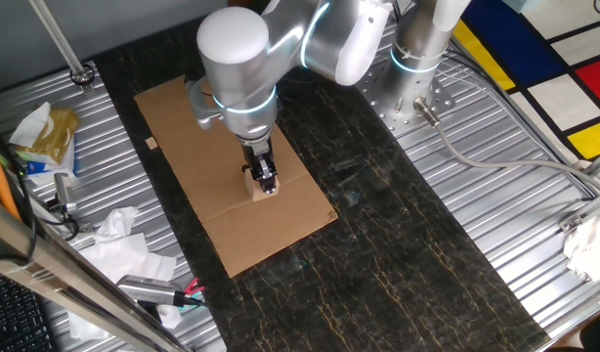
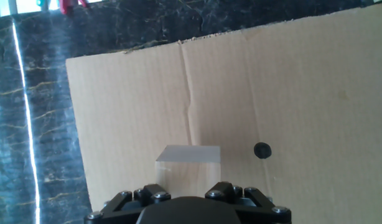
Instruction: Grab the block and place it at the designated location
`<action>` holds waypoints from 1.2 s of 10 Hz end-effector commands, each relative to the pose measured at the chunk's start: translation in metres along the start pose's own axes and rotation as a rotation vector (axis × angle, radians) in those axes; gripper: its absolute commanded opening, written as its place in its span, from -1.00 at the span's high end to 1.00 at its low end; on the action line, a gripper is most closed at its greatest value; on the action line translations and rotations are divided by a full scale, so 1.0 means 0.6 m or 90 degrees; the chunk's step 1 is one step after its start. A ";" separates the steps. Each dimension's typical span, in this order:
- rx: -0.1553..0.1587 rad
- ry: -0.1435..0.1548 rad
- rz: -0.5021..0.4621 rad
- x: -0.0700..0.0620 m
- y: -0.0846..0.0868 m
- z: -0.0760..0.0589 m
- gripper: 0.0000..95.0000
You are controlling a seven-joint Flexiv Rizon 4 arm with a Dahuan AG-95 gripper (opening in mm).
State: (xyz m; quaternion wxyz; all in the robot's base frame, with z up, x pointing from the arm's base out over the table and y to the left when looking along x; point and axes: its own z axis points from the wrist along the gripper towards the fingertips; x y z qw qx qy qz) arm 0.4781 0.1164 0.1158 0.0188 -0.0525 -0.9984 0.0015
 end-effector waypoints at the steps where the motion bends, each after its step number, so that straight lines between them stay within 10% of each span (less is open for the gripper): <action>1: -0.002 0.001 -0.004 0.004 -0.002 -0.004 1.00; 12: -0.017 -0.001 -0.073 0.006 -0.004 -0.006 1.00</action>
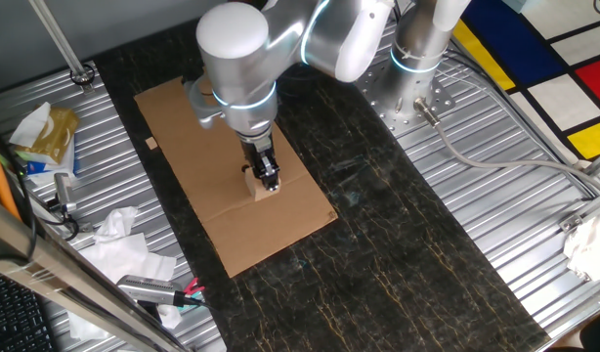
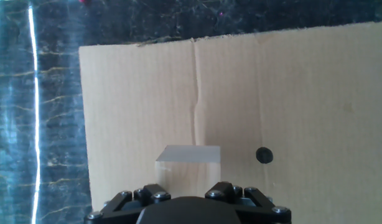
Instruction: Grab the block and place it at the designated location
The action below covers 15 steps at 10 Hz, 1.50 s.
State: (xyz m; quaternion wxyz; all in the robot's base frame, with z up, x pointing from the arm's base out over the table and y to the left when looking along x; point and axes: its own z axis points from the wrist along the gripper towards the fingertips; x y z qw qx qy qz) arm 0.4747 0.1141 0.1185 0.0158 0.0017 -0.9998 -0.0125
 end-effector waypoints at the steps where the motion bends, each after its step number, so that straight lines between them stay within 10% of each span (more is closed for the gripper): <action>1: 0.001 0.002 -0.014 0.001 -0.001 -0.002 1.00; 15: 0.007 0.012 -0.066 0.002 -0.047 -0.007 1.00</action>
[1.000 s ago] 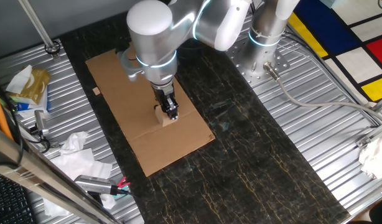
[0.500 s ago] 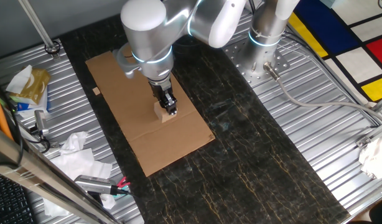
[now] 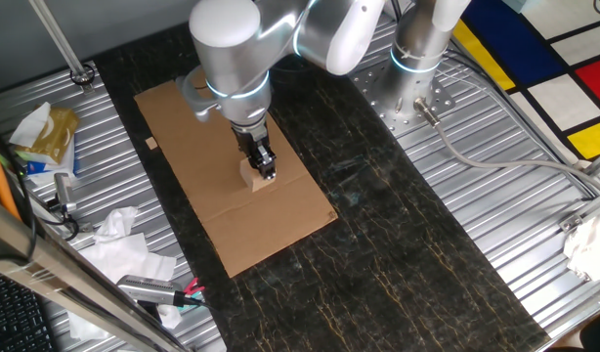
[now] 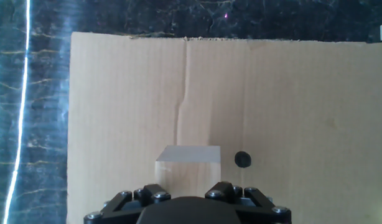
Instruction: Grab the block and place it at the designated location
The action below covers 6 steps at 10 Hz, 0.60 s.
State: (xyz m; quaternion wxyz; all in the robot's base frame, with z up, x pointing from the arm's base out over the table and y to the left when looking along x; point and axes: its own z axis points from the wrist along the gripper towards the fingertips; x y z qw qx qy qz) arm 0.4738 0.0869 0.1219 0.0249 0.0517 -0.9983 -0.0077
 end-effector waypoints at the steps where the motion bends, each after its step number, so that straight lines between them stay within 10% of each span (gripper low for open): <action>1: 0.000 0.000 -0.006 0.001 -0.005 0.001 1.00; 6: 0.000 0.003 -0.020 0.005 -0.031 0.010 1.00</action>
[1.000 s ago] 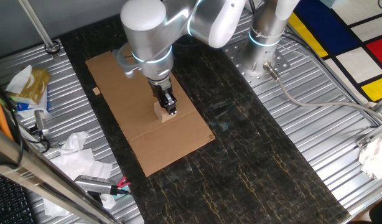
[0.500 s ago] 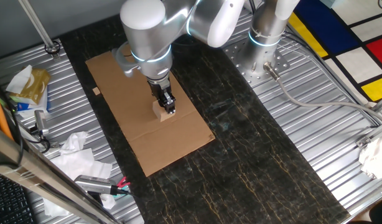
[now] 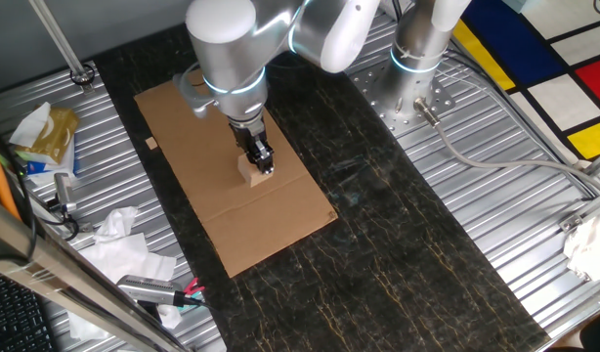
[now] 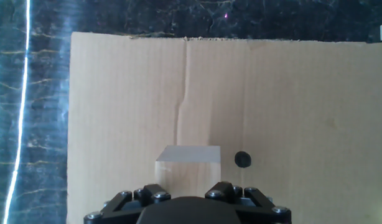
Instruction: Grab the block and place it at the designated location
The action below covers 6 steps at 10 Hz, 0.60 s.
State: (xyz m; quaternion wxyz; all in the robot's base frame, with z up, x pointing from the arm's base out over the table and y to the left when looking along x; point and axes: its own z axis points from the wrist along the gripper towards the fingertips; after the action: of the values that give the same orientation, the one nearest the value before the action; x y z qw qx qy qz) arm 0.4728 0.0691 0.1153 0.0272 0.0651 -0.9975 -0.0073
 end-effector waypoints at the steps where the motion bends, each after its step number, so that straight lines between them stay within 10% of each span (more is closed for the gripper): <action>1: -0.003 0.000 -0.006 0.001 -0.007 -0.001 1.00; 6: -0.006 -0.002 -0.022 -0.007 -0.043 0.002 1.00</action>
State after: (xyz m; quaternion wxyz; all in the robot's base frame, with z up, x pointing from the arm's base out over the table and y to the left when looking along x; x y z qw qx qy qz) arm 0.4805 0.0421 0.1126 0.0254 0.0823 -0.9962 -0.0132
